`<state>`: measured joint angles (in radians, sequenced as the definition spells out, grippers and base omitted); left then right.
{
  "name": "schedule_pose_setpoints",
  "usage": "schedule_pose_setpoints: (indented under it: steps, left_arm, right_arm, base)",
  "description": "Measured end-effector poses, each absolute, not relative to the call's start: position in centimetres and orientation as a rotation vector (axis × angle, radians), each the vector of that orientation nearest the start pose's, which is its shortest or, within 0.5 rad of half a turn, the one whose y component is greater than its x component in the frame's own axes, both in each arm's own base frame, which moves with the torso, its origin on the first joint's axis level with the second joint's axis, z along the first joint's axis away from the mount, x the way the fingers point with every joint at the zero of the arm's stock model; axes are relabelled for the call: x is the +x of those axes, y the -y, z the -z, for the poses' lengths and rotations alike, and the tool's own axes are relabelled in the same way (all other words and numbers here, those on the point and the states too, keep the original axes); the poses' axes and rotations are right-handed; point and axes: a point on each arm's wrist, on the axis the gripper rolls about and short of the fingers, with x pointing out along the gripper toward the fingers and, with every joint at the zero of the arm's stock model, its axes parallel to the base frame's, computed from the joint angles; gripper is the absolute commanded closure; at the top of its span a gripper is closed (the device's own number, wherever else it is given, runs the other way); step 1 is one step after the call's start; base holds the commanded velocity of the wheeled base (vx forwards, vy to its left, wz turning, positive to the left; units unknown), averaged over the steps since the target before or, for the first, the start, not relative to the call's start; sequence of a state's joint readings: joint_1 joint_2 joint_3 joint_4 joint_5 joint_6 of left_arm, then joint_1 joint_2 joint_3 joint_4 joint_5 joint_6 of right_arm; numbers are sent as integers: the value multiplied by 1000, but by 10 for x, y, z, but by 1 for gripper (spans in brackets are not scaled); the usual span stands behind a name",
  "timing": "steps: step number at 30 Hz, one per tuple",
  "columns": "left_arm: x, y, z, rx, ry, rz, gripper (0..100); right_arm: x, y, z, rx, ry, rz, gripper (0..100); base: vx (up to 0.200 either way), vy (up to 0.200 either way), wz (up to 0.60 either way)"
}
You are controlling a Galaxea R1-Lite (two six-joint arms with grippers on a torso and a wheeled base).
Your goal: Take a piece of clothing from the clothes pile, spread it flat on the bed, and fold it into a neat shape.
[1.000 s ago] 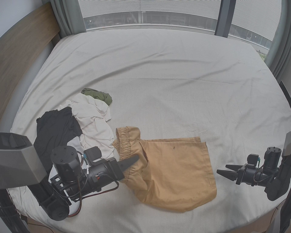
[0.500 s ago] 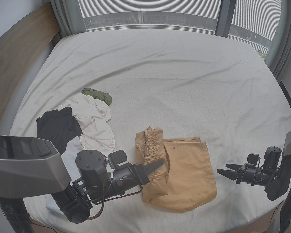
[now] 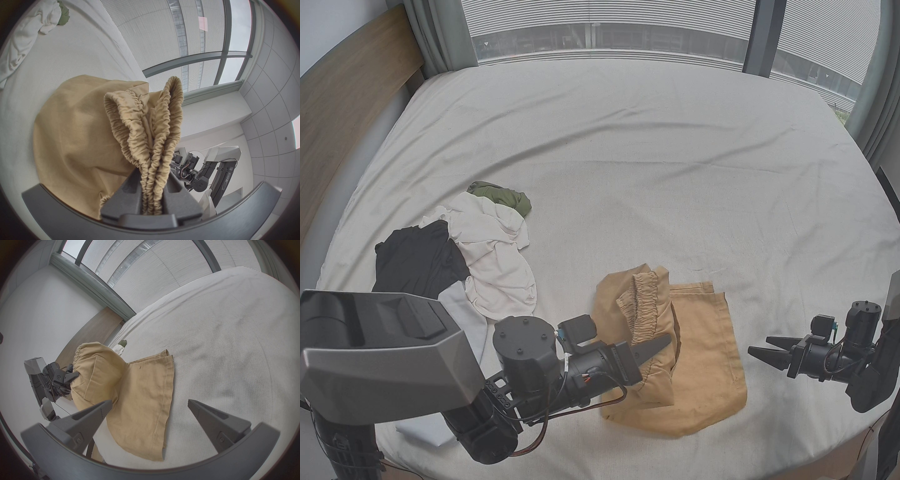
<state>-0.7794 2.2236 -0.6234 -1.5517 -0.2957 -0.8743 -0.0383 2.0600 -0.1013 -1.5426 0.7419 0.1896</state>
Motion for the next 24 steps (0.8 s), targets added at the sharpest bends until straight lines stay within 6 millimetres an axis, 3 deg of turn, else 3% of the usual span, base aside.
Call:
schedule_pose_setpoints:
  steps: [17, 18, 24]
  left_arm:
    - [249, 283, -36, -774, -550, 1035, 100]
    - [249, 284, -35, -773, -554, 1035, 0]
    - [249, 287, -29, -768, -567, 1039, 0]
  right_arm:
    - [233, -7, -36, 340, -457, -660, 0]
    - [233, -7, -36, 340, -457, -660, 0]
    - [233, -7, -36, 340, -458, -660, 0]
  base:
    - [0, 0, 0]
    - [0, 0, 0]
    - [0, 0, 0]
